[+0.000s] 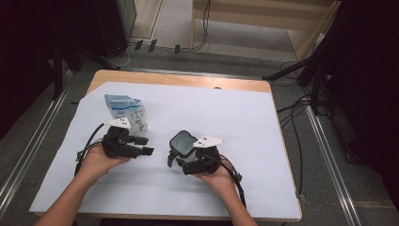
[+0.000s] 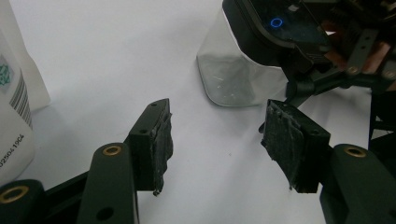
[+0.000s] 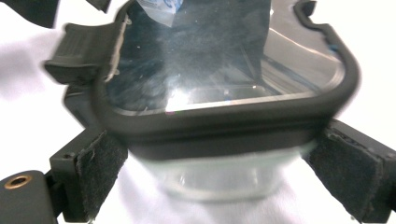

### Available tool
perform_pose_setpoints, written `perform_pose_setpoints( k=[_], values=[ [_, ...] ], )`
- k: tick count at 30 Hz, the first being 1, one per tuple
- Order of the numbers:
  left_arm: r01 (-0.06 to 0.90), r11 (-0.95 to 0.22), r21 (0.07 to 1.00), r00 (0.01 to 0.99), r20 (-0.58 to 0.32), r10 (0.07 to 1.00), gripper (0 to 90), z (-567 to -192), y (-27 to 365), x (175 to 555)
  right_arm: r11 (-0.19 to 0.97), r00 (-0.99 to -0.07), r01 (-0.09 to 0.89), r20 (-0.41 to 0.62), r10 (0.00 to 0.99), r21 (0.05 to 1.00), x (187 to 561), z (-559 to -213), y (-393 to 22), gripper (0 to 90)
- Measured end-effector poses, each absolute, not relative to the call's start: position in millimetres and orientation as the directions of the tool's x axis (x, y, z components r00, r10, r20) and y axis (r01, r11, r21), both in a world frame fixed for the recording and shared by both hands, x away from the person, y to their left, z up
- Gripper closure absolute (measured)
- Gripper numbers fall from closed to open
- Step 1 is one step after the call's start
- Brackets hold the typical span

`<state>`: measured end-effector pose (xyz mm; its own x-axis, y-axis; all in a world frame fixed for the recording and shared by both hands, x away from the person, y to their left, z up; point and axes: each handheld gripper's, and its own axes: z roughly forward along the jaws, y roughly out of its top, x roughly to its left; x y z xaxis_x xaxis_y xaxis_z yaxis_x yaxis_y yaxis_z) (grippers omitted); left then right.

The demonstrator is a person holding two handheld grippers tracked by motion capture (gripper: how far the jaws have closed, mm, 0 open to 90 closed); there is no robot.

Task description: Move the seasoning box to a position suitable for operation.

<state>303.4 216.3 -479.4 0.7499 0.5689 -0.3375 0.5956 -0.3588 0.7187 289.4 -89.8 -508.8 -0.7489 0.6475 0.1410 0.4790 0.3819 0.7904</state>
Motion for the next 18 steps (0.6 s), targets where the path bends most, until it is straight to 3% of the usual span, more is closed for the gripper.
perform_pose_setpoints(
  k=[5, 10, 12, 15, 16, 18],
  values=[
    [0.573, -0.360, 0.736, 0.766, -0.325, 0.555, 47.7, -477, 214, 304, 0.386, -0.729, 0.510, 0.148, 0.668, 0.768, 282, -499, -108, 7.3],
    [0.535, -0.352, 0.768, 0.783, -0.294, 0.548, 67.5, -471, 207, 303, 0.347, -0.722, 0.531, 0.198, 0.663, 0.773, 275, -492, -130, 8.3],
    [0.533, -0.343, 0.773, 0.788, -0.306, 0.534, 83.6, -467, 204, 305, 0.335, -0.712, 0.532, 0.197, 0.674, 0.778, 273, -490, -132, 12.7],
    [0.535, -0.381, 0.754, 0.801, -0.309, 0.513, 89.4, -465, 195, 310, 0.343, -0.716, 0.531, 0.194, 0.671, 0.775, 272, -489, -131, 16.2],
    [0.530, -0.416, 0.739, 0.811, -0.296, 0.505, 90.0, -463, 190, 315, 0.344, -0.714, 0.532, 0.191, 0.674, 0.773, 271, -488, -131, 23.5],
    [0.532, -0.414, 0.738, 0.811, -0.305, 0.499, 90.0, -462, 188, 317, 0.343, -0.713, 0.533, 0.193, 0.674, 0.773, 271, -487, -132, 27.4]
  ],
)
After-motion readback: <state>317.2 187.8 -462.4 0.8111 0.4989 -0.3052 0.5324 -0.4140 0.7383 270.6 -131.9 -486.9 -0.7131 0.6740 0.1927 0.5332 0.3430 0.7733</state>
